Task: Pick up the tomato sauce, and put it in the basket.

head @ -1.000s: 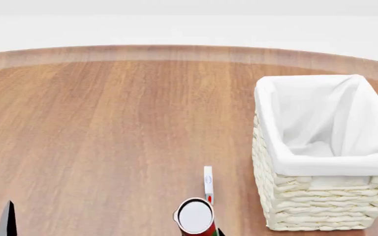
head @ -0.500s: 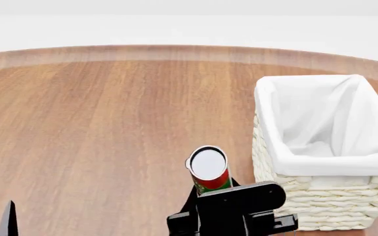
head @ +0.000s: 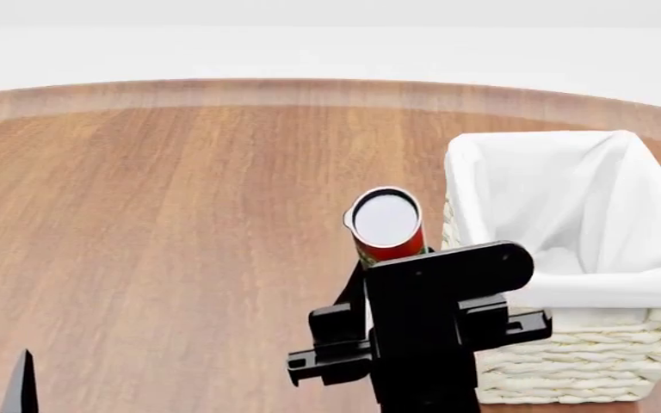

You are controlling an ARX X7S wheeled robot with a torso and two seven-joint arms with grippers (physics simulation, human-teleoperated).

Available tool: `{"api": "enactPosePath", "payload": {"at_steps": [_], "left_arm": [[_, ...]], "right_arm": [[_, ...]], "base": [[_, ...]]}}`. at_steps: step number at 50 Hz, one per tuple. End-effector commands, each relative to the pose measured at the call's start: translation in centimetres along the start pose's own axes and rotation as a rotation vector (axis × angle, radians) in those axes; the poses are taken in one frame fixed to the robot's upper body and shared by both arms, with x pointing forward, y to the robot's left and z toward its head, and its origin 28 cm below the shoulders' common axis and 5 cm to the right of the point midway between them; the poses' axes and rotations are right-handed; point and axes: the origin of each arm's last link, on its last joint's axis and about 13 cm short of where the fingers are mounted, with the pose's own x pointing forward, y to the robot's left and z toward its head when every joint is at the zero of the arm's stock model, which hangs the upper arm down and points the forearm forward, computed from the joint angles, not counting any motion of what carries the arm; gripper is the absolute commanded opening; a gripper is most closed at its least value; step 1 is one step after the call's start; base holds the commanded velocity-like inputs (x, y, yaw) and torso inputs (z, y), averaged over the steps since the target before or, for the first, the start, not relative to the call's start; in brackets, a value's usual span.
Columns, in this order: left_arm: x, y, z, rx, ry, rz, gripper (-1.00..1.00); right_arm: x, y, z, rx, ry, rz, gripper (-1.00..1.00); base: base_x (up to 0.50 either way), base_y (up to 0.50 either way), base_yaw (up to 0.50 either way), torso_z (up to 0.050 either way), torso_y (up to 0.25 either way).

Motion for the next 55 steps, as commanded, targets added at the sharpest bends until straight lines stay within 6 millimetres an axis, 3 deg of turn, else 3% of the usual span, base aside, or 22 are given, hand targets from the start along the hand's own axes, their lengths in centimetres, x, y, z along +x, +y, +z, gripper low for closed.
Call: {"api": "enactPosePath", "payload": {"at_steps": [1, 12, 13, 20, 32, 55], "left_arm": [[0.1, 0.0, -0.1, 0.0, 0.001, 0.0, 1.0], [0.1, 0.0, -0.1, 0.0, 0.001, 0.0, 1.0], [-0.1, 0.0, 0.1, -0.003, -0.004, 0.0, 1.0], [-0.4, -0.1, -0.2, -0.005, 0.001, 0.003, 1.0], [-0.3, 0.4, -0.4, -0.012, 0.007, 0.018, 1.0], [-0.5, 0.3, -0.5, -0.012, 0.009, 0.014, 1.0]], "right_arm": [[-0.1, -0.3, 0.8, -0.026, -0.017, -0.009, -1.0], [-0.1, -0.3, 0.8, -0.026, -0.017, -0.009, -1.0], [-0.1, -0.5, 0.6, -0.125, -0.014, -0.017, -1.0], [2.7, -0.7, 1.8, -0.101, -0.073, -0.003, -1.0], [6.2, -1.6, 5.8, -0.116, -0.144, -0.008, -1.0], [11.8, -7.4, 10.1, -0.176, -0.077, -0.189, -1.0]], "base": [[0.0, 0.0, 0.0, 0.0, 0.0], [0.0, 0.0, 0.0, 0.0, 0.0], [0.0, 0.0, 0.0, 0.0, 0.0], [0.0, 0.0, 0.0, 0.0, 0.001], [0.0, 0.0, 0.0, 0.0, 0.0], [0.0, 0.0, 0.0, 0.0, 0.0]]}}
